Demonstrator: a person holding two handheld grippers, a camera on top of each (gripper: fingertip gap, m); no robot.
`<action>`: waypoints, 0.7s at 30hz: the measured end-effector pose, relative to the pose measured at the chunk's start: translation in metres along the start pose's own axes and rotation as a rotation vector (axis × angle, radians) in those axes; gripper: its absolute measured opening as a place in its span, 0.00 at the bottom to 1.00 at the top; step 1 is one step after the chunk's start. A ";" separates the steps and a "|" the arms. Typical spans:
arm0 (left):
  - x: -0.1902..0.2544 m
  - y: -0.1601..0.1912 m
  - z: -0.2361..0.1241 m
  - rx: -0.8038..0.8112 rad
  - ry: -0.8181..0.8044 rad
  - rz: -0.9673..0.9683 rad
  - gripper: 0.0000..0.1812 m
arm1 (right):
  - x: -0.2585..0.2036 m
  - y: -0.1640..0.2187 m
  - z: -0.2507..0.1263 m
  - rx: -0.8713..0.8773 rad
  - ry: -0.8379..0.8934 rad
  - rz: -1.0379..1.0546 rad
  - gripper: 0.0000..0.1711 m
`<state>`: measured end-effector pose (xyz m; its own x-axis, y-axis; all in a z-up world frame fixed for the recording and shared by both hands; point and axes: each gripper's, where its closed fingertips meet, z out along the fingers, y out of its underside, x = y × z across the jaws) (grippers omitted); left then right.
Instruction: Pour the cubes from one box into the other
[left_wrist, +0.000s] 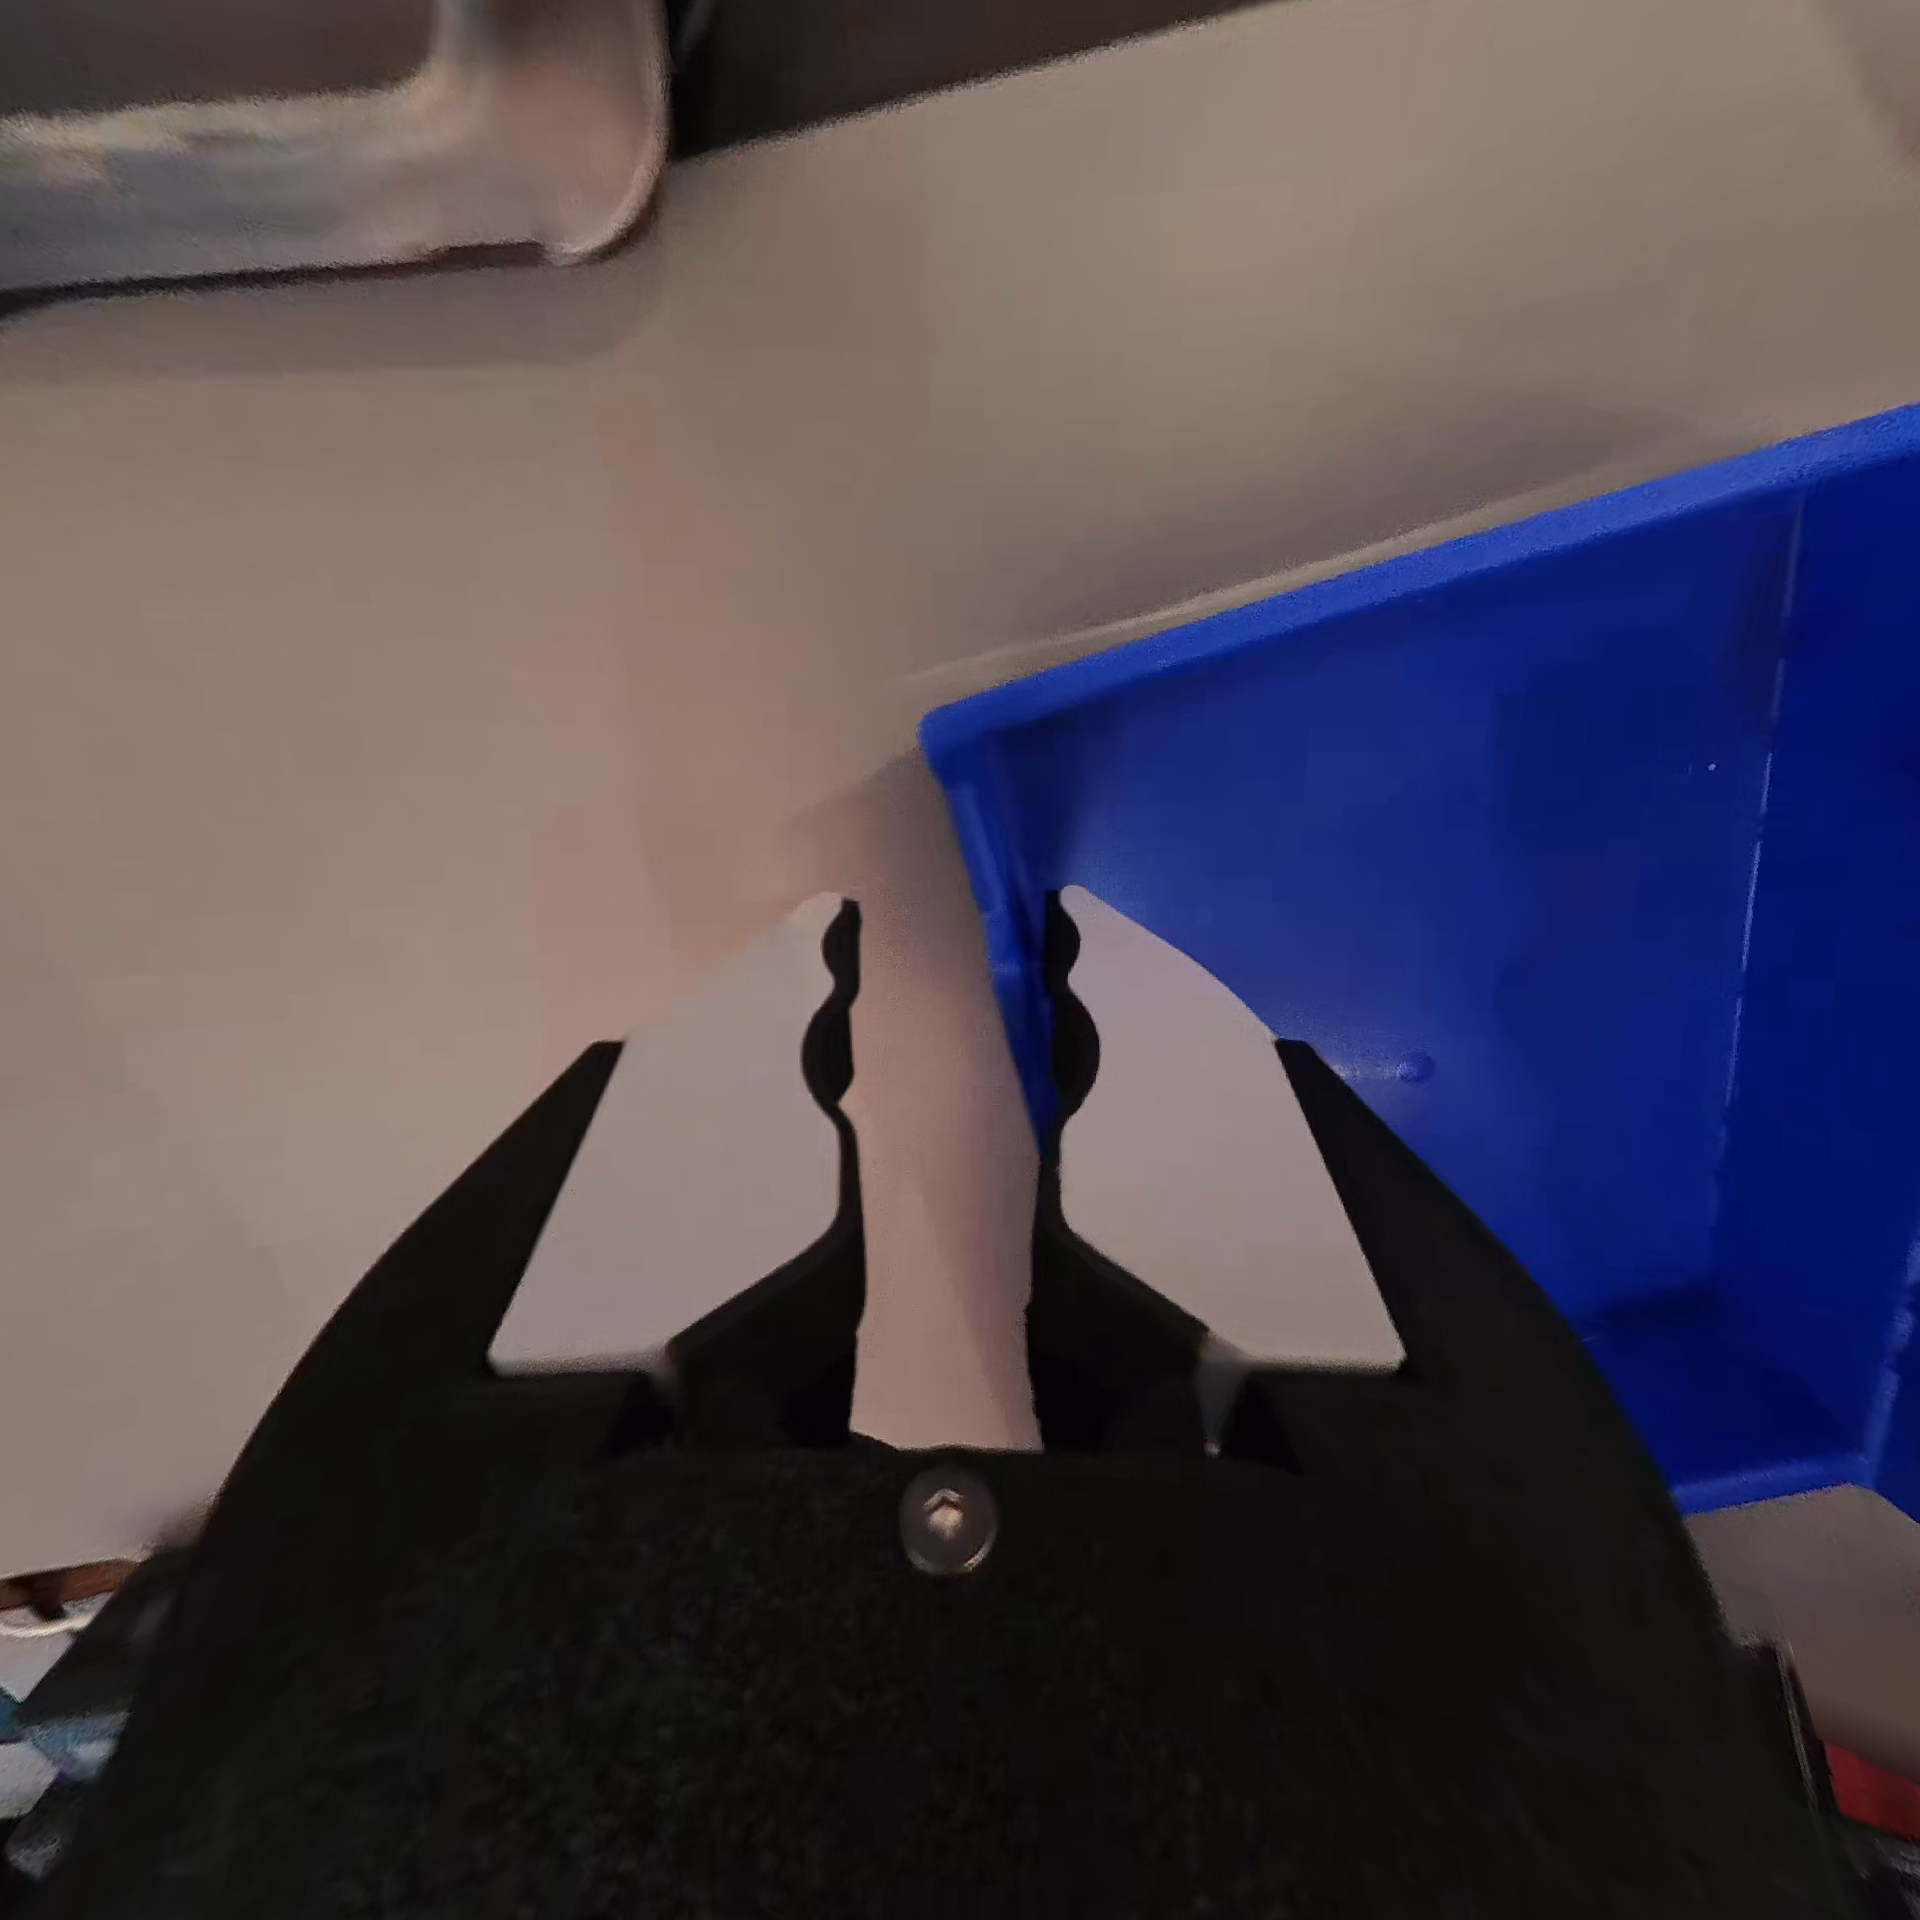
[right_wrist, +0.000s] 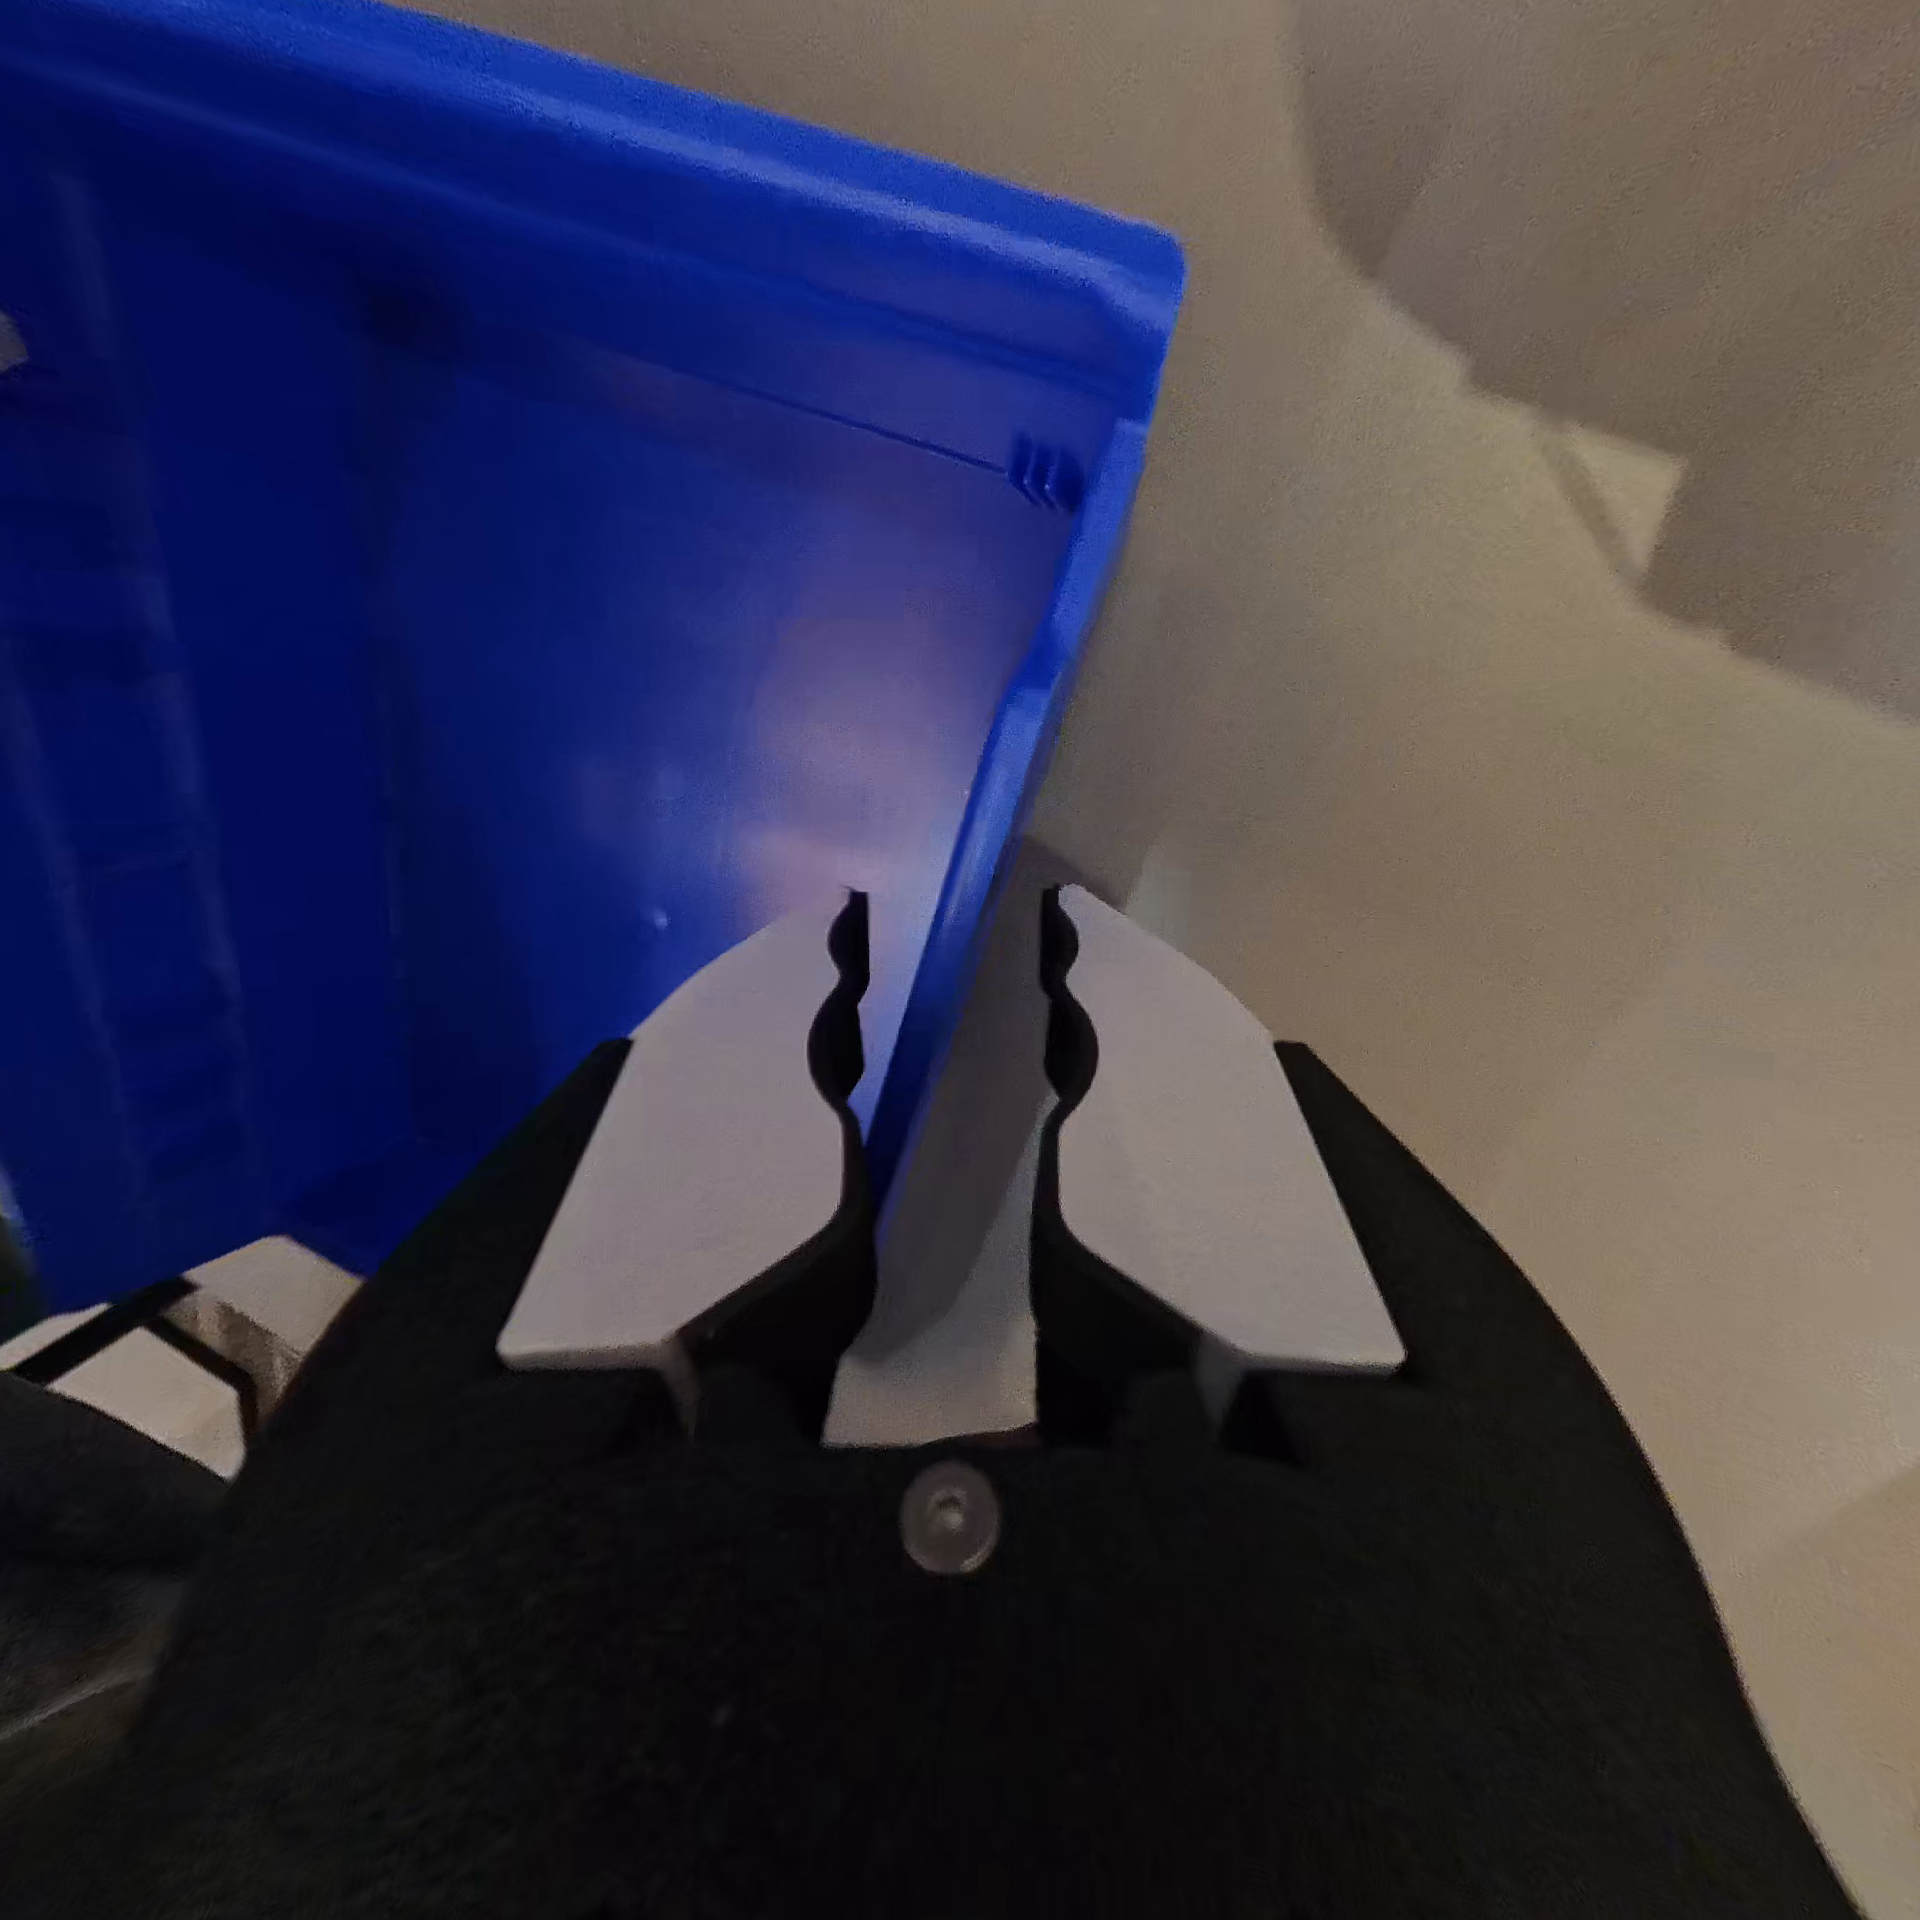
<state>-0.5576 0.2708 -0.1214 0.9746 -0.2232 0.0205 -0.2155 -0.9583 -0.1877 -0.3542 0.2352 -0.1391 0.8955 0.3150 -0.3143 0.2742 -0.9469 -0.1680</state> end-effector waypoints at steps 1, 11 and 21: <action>-0.003 -0.003 -0.012 0.035 -0.012 -0.014 0.22 | -0.001 -0.001 -0.009 0.033 -0.019 0.004 0.18; 0.078 0.003 -0.204 0.694 0.182 -0.134 0.26 | 0.033 0.032 -0.191 0.724 0.041 -0.223 0.19; 0.182 0.187 -0.197 1.057 0.068 -0.045 0.27 | 0.202 0.253 -0.265 0.985 0.367 -0.291 0.30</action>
<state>-0.4330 0.0155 0.0407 0.9678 -0.2323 0.0972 0.0153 -0.3311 -0.9435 -0.0108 0.0418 0.0027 0.9367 0.3257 0.1287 0.2376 -0.3211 -0.9168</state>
